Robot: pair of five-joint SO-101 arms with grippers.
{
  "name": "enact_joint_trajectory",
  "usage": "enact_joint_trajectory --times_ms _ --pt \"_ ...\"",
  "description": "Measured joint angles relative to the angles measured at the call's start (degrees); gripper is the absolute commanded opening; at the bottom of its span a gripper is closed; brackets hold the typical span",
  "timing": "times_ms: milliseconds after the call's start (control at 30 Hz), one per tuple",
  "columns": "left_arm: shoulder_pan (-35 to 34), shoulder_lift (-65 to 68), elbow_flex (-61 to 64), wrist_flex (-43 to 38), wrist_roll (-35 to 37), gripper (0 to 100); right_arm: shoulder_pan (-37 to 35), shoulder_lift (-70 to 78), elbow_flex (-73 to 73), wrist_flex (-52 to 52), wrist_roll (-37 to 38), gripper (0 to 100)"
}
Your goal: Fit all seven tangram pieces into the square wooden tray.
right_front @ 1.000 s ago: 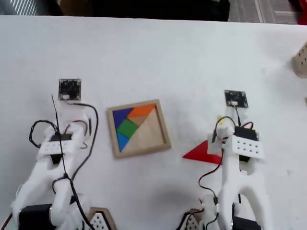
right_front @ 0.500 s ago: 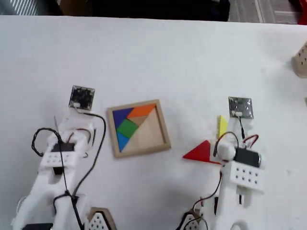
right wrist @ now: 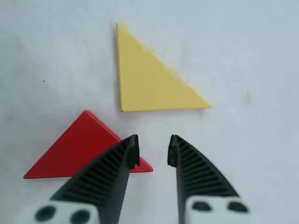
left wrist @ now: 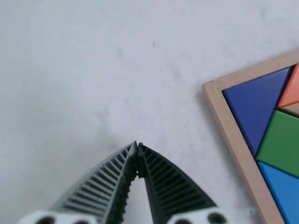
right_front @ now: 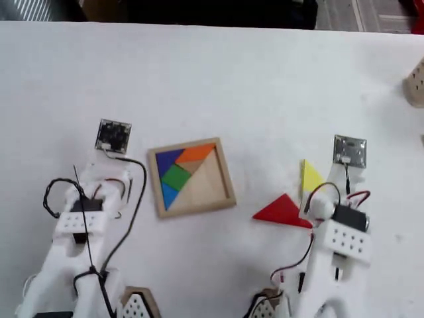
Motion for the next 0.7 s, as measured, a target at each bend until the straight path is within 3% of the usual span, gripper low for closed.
enact_joint_trajectory --times_ms 133,267,400,567,700 --pt "0.0 0.0 0.0 0.0 0.0 2 -0.5 14.7 -6.1 -0.3 3.8 12.9" --pt "0.0 0.0 0.0 0.0 0.0 2 -5.0 25.4 -10.2 0.8 8.6 21.9" --pt "0.0 0.0 0.0 0.0 0.0 2 -10.4 26.7 -11.7 2.9 12.8 30.1" --pt "0.0 0.0 0.0 0.0 0.0 2 -21.8 26.7 -11.7 3.2 24.4 30.7" --pt "0.0 0.0 0.0 0.0 0.0 2 -23.2 26.8 -11.7 1.9 31.3 30.7"
